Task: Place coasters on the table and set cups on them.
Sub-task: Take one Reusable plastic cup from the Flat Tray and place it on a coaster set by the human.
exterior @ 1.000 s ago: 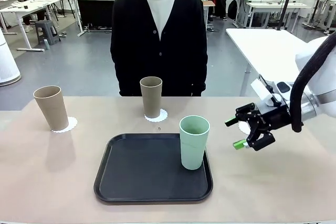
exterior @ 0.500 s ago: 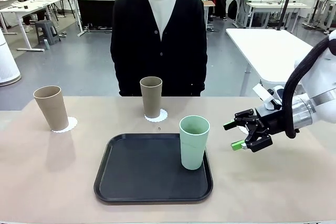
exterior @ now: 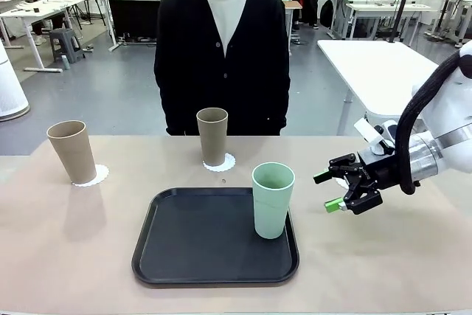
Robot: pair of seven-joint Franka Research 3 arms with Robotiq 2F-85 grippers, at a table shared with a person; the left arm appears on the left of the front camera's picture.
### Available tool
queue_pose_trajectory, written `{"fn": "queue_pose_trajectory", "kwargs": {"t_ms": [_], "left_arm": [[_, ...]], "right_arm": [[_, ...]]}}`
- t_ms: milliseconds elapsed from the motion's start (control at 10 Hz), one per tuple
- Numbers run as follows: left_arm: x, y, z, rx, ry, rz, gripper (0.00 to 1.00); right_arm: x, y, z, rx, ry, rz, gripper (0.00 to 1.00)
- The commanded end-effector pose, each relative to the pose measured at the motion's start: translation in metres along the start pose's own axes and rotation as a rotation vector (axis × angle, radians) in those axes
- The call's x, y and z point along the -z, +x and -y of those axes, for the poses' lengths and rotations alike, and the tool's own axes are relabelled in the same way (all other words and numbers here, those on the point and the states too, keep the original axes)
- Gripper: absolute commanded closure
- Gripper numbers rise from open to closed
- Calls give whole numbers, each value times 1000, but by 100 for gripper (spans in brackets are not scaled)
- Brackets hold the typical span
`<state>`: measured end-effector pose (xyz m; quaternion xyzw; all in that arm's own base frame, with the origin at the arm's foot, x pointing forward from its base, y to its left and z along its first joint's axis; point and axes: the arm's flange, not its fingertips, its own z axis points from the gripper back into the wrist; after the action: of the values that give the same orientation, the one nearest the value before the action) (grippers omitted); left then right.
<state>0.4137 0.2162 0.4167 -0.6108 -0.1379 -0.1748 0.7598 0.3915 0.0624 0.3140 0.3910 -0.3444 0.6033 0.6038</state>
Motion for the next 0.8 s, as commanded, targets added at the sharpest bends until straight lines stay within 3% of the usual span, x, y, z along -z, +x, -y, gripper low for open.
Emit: {"fn": "queue_pose_trajectory", "kwargs": {"t_ms": [0, 100, 700], "left_arm": [[-1, -1, 2, 0, 2, 6, 0], [-1, -1, 2, 0, 2, 6, 0], [-1, -1, 2, 0, 2, 6, 0]], "right_arm": [[10, -3, 6, -35, 44, 68, 0], [21, -5, 10, -26, 118, 138, 0], [50, -7, 15, -57, 114, 162, 0]]}}
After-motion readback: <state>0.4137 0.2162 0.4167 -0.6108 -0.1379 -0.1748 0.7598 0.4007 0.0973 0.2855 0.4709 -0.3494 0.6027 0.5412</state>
